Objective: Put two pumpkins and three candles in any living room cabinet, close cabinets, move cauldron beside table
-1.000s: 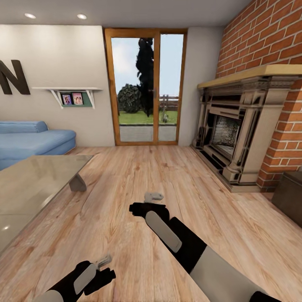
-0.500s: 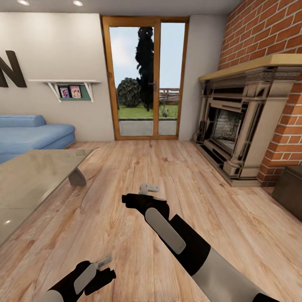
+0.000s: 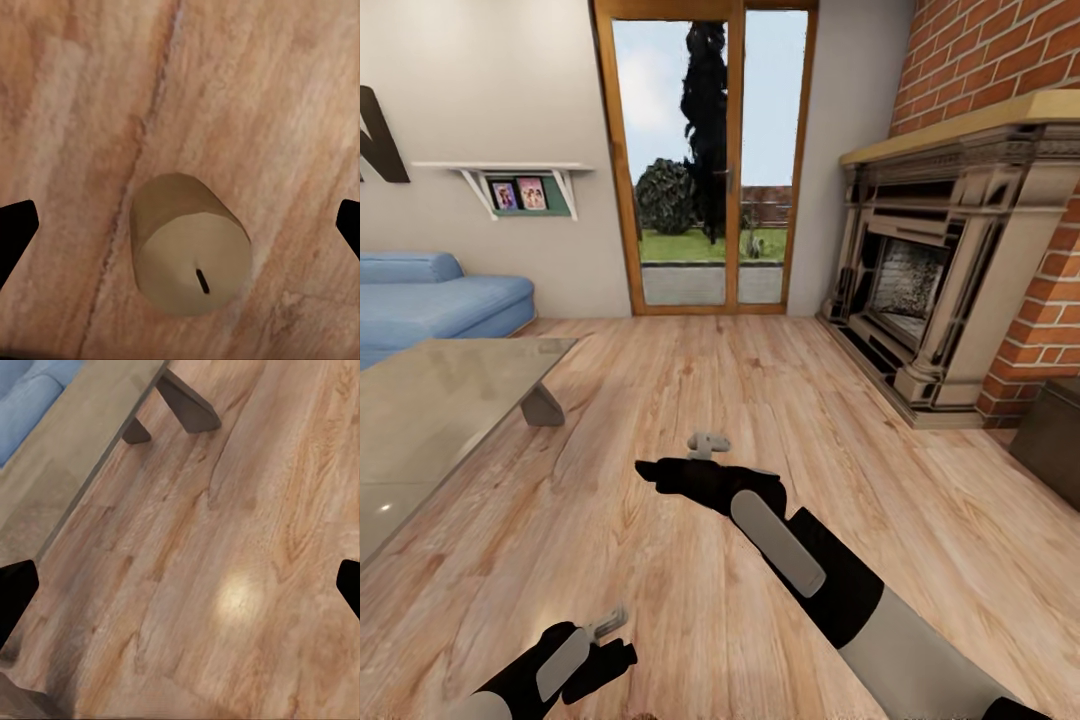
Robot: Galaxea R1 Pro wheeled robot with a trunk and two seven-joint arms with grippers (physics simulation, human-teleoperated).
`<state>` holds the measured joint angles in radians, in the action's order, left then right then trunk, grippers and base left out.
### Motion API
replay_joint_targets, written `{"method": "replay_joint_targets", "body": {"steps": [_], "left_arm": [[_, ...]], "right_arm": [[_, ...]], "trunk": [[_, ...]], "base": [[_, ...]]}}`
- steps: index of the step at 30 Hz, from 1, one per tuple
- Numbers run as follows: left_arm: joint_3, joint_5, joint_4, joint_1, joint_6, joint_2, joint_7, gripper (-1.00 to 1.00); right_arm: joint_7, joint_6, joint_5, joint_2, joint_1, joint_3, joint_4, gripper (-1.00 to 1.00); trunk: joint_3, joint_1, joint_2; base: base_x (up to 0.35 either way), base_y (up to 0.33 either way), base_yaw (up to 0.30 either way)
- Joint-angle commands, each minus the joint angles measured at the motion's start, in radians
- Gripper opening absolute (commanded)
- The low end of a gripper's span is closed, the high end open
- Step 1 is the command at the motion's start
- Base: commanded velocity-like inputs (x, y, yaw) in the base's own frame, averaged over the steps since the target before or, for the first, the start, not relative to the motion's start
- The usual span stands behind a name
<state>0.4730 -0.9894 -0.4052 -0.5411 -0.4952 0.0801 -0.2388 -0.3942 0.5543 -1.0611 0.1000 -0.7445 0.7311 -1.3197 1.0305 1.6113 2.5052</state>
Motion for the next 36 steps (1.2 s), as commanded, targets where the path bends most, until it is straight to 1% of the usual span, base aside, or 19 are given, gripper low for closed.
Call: {"method": "replay_joint_targets", "body": {"steps": [1, 4, 7, 8, 9, 11, 13, 15, 36], "left_arm": [[0.007, -0.011, -0.003, 0.000, -0.002, 0.001, -0.009, 1.00], [0.006, -0.011, -0.003, 0.000, -0.003, -0.005, -0.009, 1.00], [0.007, -0.010, -0.003, 0.000, -0.003, -0.017, -0.010, 1.00], [0.007, -0.010, -0.003, 0.000, -0.003, -0.031, -0.010, 1.00], [0.007, -0.009, -0.003, 0.000, -0.003, -0.040, -0.010, 1.00], [0.008, -0.009, -0.003, 0.000, -0.003, -0.047, -0.010, 1.00], [0.021, -0.009, -0.003, 0.000, -0.002, -0.060, -0.012, 1.00], [0.026, -0.008, -0.003, 0.000, -0.001, -0.065, -0.013, 1.00], [0.031, -0.002, -0.003, 0.000, 0.024, -0.069, -0.023, 1.00]], "right_arm": [[0.010, 0.000, -0.016, -0.008, -0.001, -0.003, -0.001, 1.00], [0.035, -0.002, -0.023, -0.019, -0.001, -0.007, -0.001, 1.00], [0.041, -0.002, -0.024, -0.022, 0.000, -0.008, -0.001, 1.00], [0.043, 0.000, -0.025, -0.023, 0.000, -0.008, -0.002, 1.00], [0.044, 0.000, -0.025, -0.023, 0.000, -0.008, -0.002, 1.00], [0.044, 0.001, -0.026, -0.023, 0.000, -0.009, -0.002, 1.00], [0.044, 0.002, -0.025, -0.023, 0.000, -0.009, -0.002, 1.00], [0.044, 0.003, -0.026, -0.023, 0.000, -0.009, -0.002, 1.00], [0.044, 0.001, -0.025, -0.023, 0.000, -0.009, -0.001, 1.00]], "trunk": [[0.005, 0.000, 0.001], [0.017, 0.002, 0.001], [0.028, 0.003, 0.002], [0.032, 0.003, 0.002], [0.036, 0.004, 0.003], [0.044, 0.005, 0.003], [0.051, 0.006, 0.004], [0.059, 0.006, 0.004], [0.140, 0.016, 0.009]], "base": [[0.000, 0.000, 0.000], [0.000, 0.000, 0.000], [0.000, 0.000, 0.000], [0.000, 0.000, 0.000], [0.000, 0.000, 0.000], [0.000, 0.000, 0.000], [0.000, 0.000, 0.000], [0.000, 0.000, 0.000], [0.000, 0.000, 0.000]]}}
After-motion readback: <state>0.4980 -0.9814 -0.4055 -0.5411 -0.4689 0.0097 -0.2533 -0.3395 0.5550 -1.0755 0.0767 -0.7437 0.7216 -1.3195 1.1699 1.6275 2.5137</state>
